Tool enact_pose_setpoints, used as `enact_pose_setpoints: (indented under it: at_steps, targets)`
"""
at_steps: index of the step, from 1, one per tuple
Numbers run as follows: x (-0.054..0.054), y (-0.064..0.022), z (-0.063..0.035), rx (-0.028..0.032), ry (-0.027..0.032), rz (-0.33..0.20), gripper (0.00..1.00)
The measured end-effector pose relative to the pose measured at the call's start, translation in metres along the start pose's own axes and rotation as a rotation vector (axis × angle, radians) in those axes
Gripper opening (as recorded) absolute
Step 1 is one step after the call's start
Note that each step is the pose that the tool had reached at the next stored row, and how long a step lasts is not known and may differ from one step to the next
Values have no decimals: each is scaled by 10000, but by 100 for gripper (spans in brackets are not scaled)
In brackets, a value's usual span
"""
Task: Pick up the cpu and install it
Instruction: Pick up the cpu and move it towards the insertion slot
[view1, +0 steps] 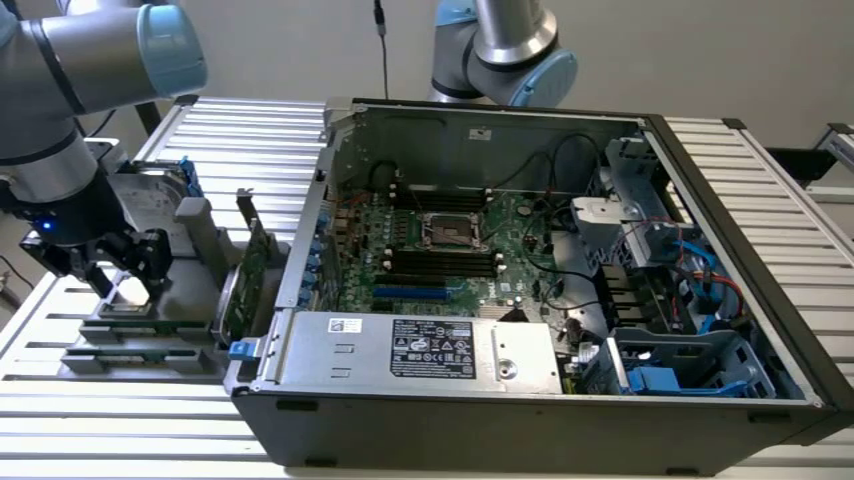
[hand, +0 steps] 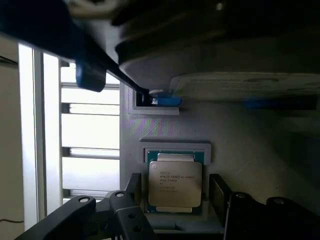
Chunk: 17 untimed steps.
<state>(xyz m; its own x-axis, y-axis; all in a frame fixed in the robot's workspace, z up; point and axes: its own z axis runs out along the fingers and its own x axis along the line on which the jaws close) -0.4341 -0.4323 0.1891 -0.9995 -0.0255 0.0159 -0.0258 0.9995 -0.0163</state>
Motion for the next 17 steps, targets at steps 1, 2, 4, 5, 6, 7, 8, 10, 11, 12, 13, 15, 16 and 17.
enact_pose_setpoints:
  at_steps: [1, 2, 4, 5, 6, 7, 8, 10, 11, 12, 13, 15, 16, 17]
  targets:
    - [-2, 0, 2, -11, -1, 6, 65]
    - [-3, 0, 4, -22, -3, 12, 65]
    - [-6, 0, 8, -45, -6, 23, 65]
    - [-7, 0, 9, -55, -7, 28, 65]
    - [-7, 1, 12, -64, -7, 34, 65]
    - [-8, 0, 13, -69, -8, 39, 65]
    - [-8, 0, 16, -74, -8, 44, 65]
    - [-8, 0, 20, -81, -9, 52, 65]
    - [-8, 0, 22, -86, -9, 56, 65]
    - [-8, 0, 23, -91, -9, 60, 65]
    - [-8, 0, 25, -97, -9, 65, 65]
    - [-8, 1, 29, -108, -11, 77, 65]
    - [-8, 1, 30, -112, -10, 82, 65]
    - [-8, 1, 31, -115, -10, 88, 65]
